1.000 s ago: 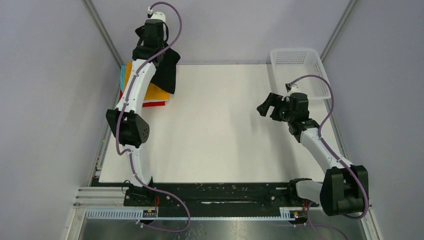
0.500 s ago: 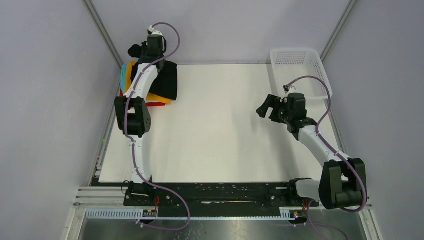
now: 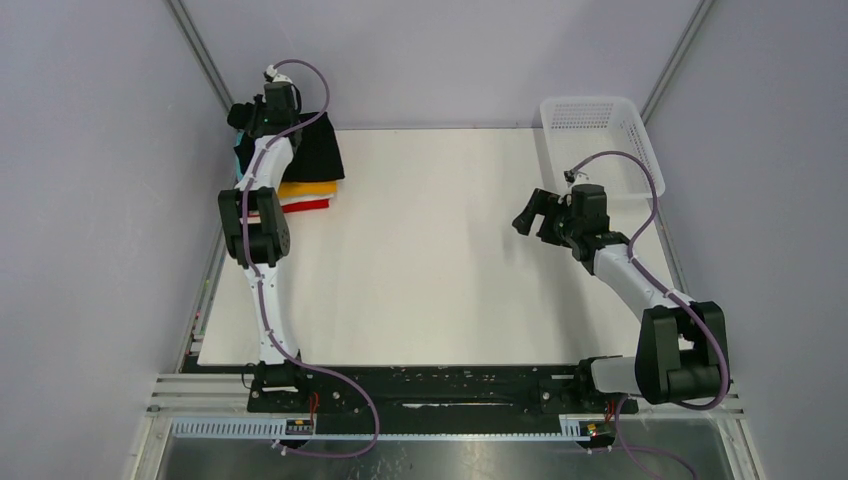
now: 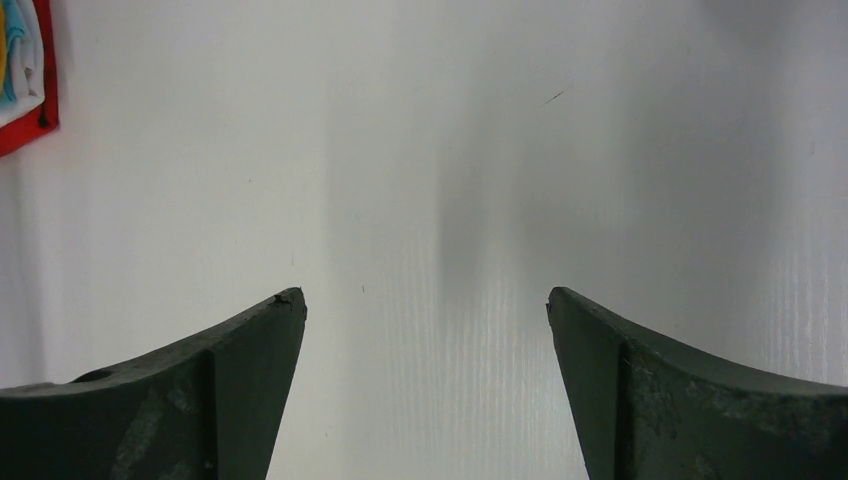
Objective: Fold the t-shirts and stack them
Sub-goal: Put the neatly folded tshirt into the corner of the board with the left arm
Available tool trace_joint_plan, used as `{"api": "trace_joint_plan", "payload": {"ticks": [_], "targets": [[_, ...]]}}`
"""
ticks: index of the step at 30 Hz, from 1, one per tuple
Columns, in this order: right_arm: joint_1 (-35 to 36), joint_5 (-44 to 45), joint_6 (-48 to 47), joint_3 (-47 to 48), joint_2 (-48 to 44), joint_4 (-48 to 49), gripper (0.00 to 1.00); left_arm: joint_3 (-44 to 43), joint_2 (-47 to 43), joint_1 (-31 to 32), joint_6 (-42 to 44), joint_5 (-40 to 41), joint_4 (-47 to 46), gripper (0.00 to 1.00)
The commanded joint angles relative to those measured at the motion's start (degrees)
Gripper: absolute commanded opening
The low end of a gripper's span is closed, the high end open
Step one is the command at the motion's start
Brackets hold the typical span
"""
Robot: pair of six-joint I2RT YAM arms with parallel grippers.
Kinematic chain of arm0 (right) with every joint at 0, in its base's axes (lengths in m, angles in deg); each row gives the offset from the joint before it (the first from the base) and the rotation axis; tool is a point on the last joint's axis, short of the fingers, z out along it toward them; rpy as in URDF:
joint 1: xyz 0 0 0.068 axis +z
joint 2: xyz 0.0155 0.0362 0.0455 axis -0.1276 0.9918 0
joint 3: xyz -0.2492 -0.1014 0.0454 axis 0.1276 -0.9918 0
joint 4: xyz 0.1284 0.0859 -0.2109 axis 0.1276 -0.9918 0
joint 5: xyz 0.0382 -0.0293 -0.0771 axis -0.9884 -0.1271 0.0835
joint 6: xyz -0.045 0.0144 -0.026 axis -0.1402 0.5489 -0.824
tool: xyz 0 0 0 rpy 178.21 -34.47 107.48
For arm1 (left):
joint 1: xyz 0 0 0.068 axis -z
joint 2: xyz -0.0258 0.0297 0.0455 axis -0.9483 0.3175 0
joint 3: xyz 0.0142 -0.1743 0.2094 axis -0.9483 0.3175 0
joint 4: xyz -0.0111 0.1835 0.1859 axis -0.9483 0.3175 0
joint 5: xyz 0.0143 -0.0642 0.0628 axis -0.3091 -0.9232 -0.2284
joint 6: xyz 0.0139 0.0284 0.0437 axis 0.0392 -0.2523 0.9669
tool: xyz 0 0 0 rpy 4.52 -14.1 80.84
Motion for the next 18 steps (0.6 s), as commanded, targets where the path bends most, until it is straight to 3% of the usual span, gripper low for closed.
{"api": "trace_joint_plan", "payload": {"ticks": [1,8,10,13,14,18], "targets": [[0.11,1.57,-0.8,2.4,0.97,-0.11,0.99,-0.62,-0.67,-1.12,1.51,2.63,-6.02,0.0],[0.16,1.77,-0.78,2.33,0.94,-0.24,1.0,-0.54,0.26,-1.34,1.74,5.99,-7.76,0.01],[0.09,1.76,-0.74,2.32,0.72,-0.36,0.99,-0.07,0.08,-1.26,1.75,8.11,-9.32,0.21],[0.14,1.74,-0.75,2.26,0.27,-0.51,1.0,1.23,-0.69,-1.26,1.56,9.61,-10.03,0.92],[0.16,1.55,-0.68,2.27,0.16,-0.44,1.0,1.69,-1.02,-1.2,1.13,9.99,-10.06,0.98],[0.08,0.52,0.47,2.56,0.31,-0.59,0.99,4.01,-3.36,0.06,-3.45,11.2,-8.33,0.99]]}}
